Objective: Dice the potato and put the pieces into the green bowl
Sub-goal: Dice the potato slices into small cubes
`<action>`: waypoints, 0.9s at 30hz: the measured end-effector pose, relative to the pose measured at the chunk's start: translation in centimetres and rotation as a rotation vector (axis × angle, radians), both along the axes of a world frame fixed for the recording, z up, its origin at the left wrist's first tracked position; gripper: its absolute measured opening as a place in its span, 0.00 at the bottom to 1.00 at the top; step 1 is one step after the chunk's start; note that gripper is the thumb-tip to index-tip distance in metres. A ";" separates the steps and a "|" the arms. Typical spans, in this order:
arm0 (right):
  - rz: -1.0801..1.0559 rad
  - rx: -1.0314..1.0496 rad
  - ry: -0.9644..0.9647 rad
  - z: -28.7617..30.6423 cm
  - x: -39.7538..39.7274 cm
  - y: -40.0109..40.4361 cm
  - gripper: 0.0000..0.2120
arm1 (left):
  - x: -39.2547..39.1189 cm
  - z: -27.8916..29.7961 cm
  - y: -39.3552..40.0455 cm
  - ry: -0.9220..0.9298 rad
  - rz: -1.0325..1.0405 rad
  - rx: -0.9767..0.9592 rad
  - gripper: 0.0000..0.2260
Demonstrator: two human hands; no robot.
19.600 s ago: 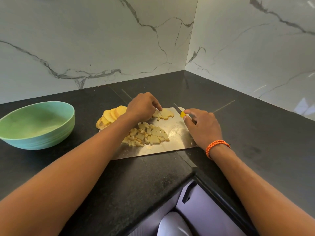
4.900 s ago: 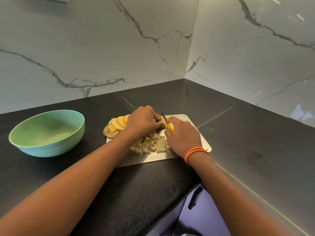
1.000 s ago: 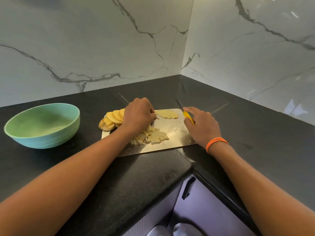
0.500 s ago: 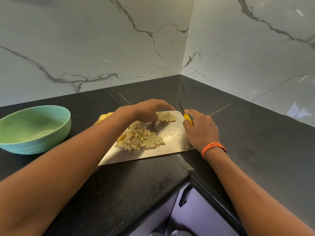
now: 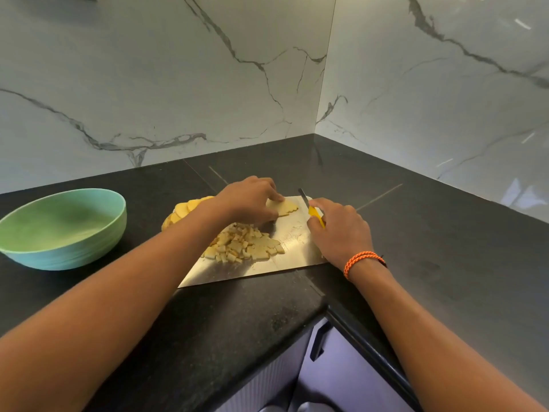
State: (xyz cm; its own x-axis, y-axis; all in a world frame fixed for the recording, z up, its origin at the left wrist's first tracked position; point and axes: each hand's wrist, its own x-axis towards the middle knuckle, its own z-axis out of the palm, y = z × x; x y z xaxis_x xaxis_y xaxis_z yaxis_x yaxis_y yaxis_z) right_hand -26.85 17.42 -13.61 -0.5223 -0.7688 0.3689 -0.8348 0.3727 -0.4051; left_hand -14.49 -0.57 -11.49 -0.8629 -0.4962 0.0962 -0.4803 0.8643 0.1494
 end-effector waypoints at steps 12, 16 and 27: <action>0.011 0.066 0.078 -0.2 1.1 0.2 0.20 | 4.0 1.2 -2.3 0.166 0.120 0.246 0.15; 0.015 0.070 0.105 -0.2 1.2 0.1 0.21 | 4.0 0.6 -2.5 0.130 0.112 0.278 0.06; 0.073 0.103 0.112 -0.1 2.5 -0.3 0.21 | 2.3 -0.8 -1.6 0.243 0.162 0.229 0.13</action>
State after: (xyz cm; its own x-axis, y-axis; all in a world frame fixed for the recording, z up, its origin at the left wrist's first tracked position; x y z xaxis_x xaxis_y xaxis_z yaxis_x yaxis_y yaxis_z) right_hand -24.34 17.12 -13.72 -0.4236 -0.8401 0.3387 -0.8990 0.3443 -0.2705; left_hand -12.22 -2.17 -12.32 -0.7372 -0.6566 0.1594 -0.5347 0.7111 0.4565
